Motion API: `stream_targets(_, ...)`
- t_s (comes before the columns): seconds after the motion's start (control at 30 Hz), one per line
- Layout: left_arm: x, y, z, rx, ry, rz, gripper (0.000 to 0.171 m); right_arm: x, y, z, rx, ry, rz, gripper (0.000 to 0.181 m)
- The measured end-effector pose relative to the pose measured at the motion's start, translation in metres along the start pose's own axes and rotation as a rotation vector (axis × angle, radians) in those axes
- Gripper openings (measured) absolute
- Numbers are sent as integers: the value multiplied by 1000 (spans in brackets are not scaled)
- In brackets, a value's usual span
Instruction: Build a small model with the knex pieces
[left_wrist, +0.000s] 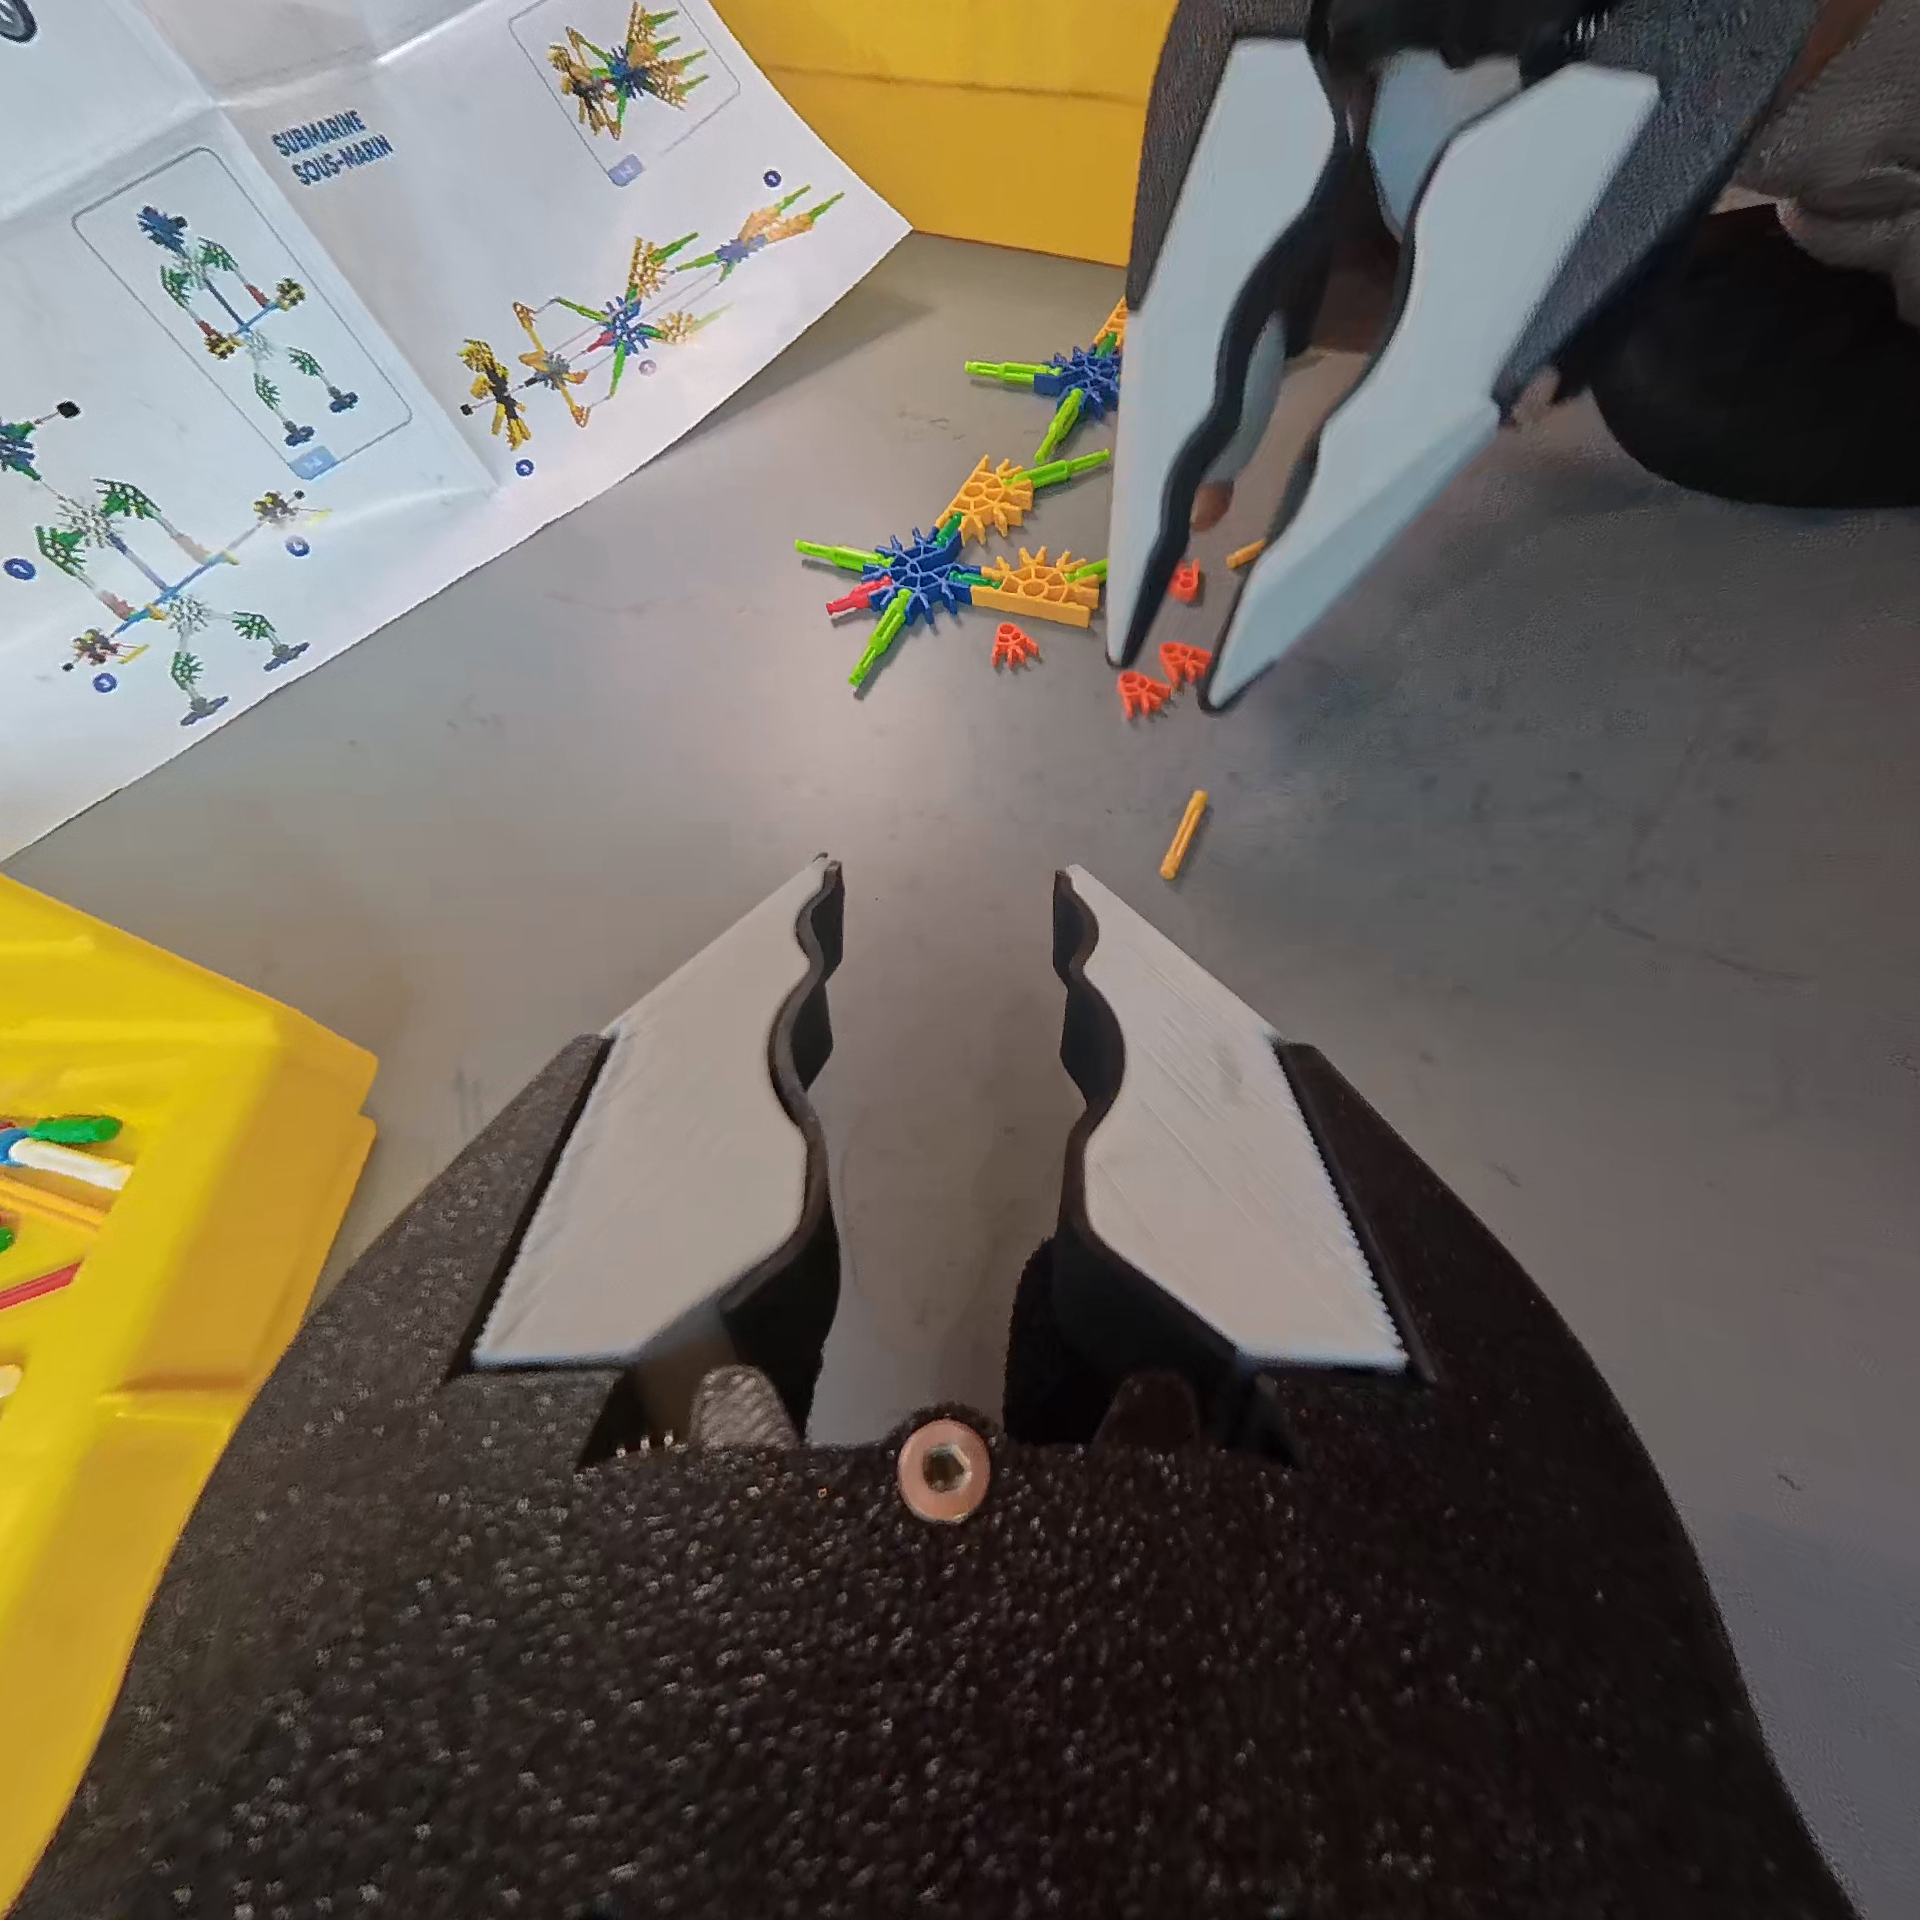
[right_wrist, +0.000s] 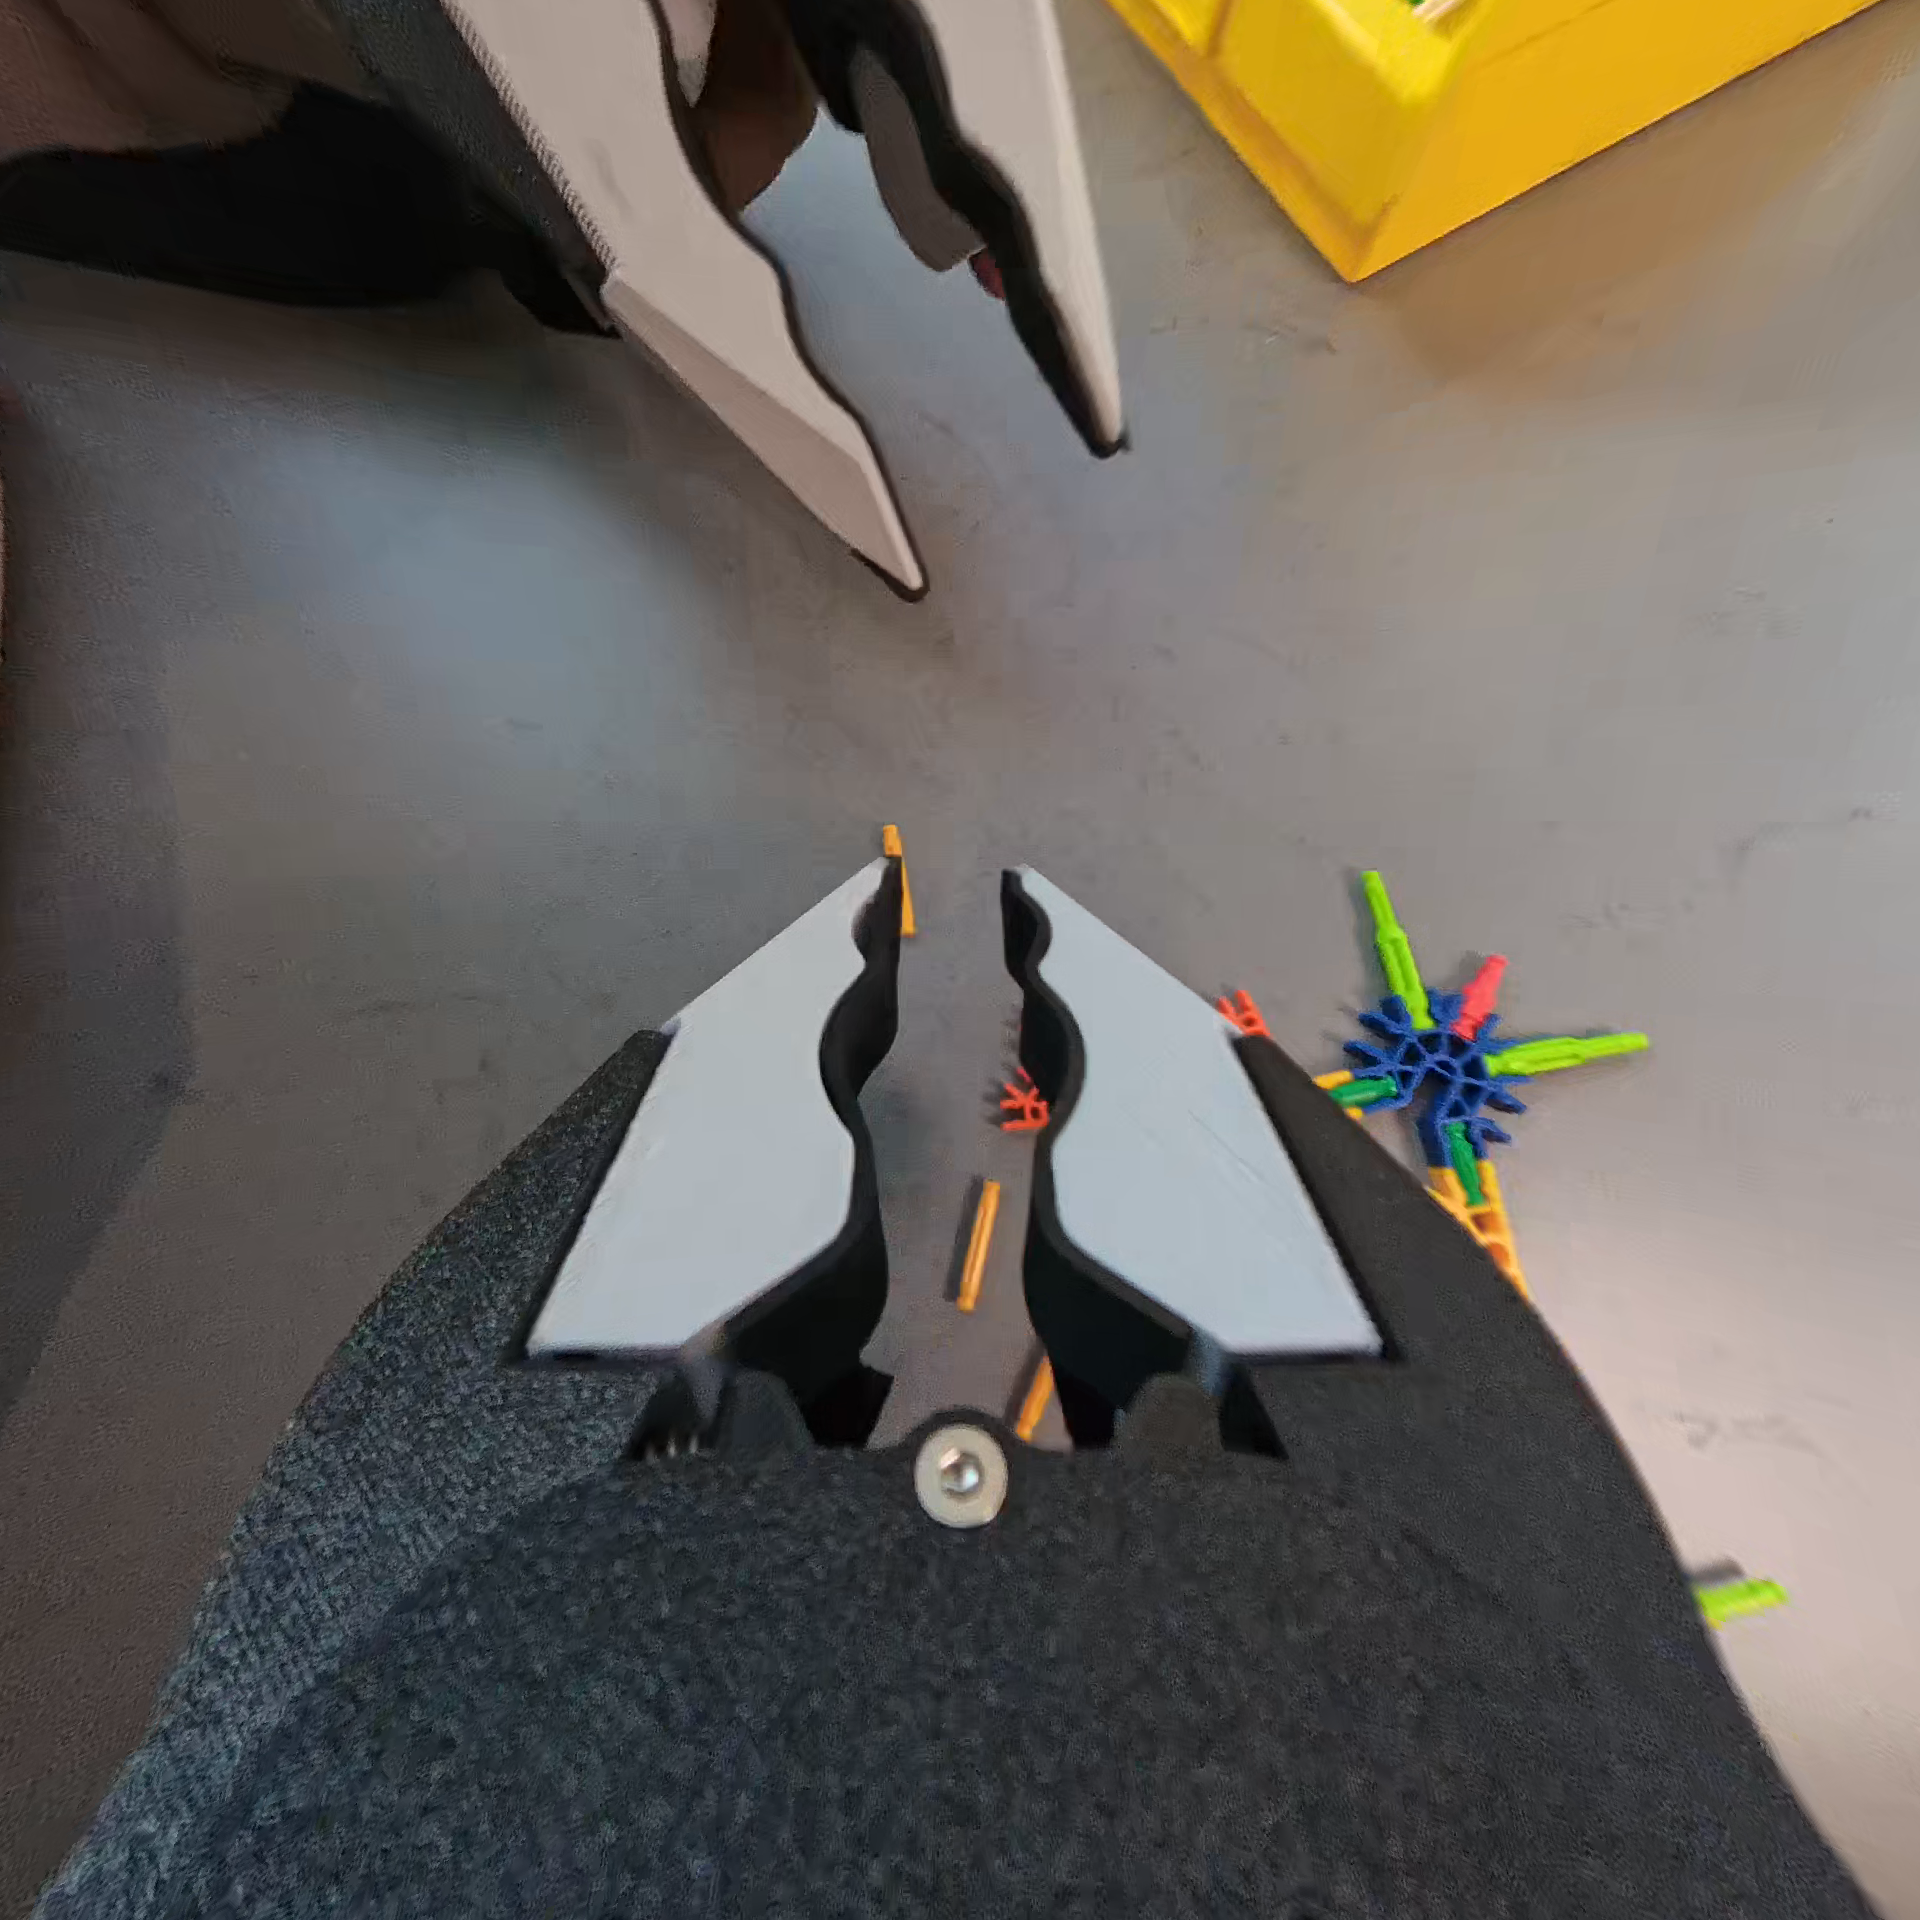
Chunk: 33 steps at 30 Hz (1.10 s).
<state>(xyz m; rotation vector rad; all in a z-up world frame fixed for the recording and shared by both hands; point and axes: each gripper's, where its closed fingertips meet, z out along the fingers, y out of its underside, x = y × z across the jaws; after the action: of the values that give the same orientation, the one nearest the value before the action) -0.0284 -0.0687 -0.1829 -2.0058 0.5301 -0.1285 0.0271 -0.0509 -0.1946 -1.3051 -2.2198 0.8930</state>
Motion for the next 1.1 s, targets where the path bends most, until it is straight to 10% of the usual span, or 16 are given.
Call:
stream_targets(0.2,1,10,8,-36,21,-34,40,58,23,-36,101,217,138,17)
stream_targets(1.1,-53,-14,-23,127,-212,-162,44,91,20,-48,198,459,148,45)
